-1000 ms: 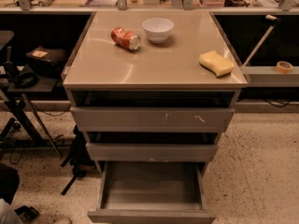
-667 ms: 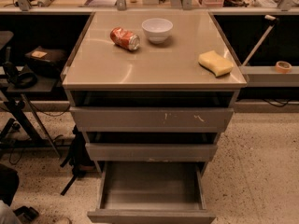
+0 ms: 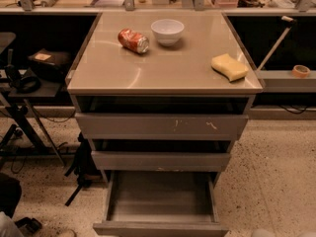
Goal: Close bottom drawer
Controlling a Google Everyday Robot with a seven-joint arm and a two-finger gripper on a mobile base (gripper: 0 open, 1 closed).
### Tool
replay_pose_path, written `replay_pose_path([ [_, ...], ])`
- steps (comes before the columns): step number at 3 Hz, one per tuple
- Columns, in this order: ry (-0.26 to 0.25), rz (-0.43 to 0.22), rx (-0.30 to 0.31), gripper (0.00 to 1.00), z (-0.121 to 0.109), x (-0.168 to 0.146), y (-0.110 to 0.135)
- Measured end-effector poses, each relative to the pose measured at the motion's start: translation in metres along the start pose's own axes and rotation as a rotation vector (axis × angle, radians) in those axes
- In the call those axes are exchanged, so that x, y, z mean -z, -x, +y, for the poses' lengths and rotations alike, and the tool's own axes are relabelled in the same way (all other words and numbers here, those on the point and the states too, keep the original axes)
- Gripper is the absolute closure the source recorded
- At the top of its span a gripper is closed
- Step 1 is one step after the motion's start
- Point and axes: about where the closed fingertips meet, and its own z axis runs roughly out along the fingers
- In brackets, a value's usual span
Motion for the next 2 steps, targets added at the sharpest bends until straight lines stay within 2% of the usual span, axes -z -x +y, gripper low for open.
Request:
replay_pose_path([
  [1,0.070,-0.021,0.088,0.00,-0.0358,-0.0159,0.0167],
  [2,0.071,-0.021,0.088,0.00,-0.0356,-0.0161,0.0166],
])
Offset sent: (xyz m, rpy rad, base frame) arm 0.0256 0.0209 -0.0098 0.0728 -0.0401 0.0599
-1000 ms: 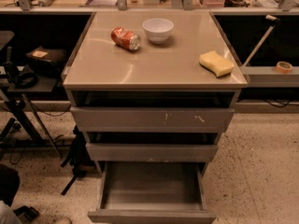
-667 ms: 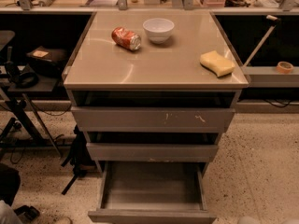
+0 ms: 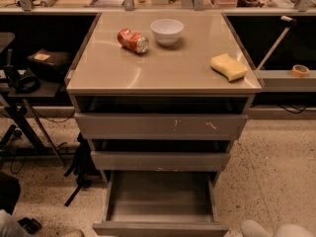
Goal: Close bottom drawer
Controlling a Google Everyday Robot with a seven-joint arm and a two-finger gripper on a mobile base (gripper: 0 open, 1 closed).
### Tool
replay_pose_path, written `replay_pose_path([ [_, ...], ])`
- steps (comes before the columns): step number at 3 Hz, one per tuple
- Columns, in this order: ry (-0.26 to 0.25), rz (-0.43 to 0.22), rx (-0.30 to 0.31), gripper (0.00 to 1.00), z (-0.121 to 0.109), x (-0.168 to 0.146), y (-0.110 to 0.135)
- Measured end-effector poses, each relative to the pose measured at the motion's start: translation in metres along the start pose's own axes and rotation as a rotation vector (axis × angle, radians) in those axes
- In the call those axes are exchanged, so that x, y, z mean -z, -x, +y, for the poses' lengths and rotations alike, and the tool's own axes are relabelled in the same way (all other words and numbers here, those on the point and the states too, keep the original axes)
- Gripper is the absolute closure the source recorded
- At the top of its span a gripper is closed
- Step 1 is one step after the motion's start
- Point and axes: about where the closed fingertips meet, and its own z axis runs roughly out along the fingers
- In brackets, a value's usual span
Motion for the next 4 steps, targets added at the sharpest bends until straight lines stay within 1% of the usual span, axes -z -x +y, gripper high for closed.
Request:
replay_pose_path([
  [1,-0.030,0.048,0.026,0.00,-0.008,-0.013,-0.003],
  [2,-0.053,0.126,0.106,0.00,-0.020,-0.055,0.008],
  [3,-0.135,0.150,0.157,0.00,-0.055,-0.100,0.022],
  [4,-0.281,0.151,0.196,0.00,-0.105,-0.117,0.042],
])
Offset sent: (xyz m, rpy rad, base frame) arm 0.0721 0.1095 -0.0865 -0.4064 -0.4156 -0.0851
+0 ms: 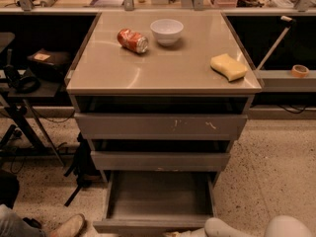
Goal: Close bottom drawer
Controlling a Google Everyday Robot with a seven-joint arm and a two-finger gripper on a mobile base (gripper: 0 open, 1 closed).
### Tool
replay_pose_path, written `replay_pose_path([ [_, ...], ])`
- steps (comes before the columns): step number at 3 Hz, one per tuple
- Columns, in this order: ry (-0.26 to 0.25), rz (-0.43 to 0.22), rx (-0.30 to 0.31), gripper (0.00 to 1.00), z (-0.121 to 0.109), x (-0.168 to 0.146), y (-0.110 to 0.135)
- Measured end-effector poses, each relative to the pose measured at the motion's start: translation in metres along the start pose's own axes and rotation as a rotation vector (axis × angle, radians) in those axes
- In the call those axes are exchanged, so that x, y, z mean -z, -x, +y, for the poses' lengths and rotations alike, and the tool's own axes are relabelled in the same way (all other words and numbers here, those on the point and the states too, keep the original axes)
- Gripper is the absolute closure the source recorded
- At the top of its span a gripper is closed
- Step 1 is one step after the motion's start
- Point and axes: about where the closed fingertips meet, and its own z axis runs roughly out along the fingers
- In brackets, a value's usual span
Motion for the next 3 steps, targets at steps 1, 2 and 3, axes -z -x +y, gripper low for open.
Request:
replay_pose_path([
  [1,-0.049,0.015,0.000,0.00,-0.012,-0.001,-0.004],
  [2,-0.105,0.039,0.049,0.00,-0.024,0.005,0.006],
  [3,-0.157,0.044,0.105,0.00,-0.051,-0.007,0.035],
])
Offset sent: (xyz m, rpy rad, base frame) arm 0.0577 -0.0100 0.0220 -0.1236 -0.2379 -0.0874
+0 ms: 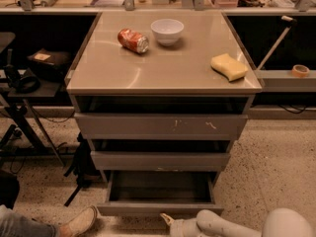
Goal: Close bottom drawer
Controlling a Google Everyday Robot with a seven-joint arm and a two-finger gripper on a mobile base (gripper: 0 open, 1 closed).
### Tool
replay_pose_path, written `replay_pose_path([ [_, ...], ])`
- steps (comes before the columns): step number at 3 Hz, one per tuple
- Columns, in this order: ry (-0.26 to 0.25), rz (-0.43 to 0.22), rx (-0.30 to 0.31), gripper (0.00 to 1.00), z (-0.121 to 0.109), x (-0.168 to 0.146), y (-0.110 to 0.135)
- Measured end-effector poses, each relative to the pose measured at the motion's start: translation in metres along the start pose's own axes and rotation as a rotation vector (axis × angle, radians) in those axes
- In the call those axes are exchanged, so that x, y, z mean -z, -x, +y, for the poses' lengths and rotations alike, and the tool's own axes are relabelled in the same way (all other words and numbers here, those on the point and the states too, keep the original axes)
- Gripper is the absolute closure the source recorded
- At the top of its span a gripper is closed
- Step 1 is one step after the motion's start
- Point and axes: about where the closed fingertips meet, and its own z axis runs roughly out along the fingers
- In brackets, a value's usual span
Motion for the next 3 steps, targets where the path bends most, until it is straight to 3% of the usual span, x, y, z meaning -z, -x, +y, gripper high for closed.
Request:
replay_pose_path([
  [3,-0.085,-0.038,0.011,0.00,-0.075,-0.069,0.070],
])
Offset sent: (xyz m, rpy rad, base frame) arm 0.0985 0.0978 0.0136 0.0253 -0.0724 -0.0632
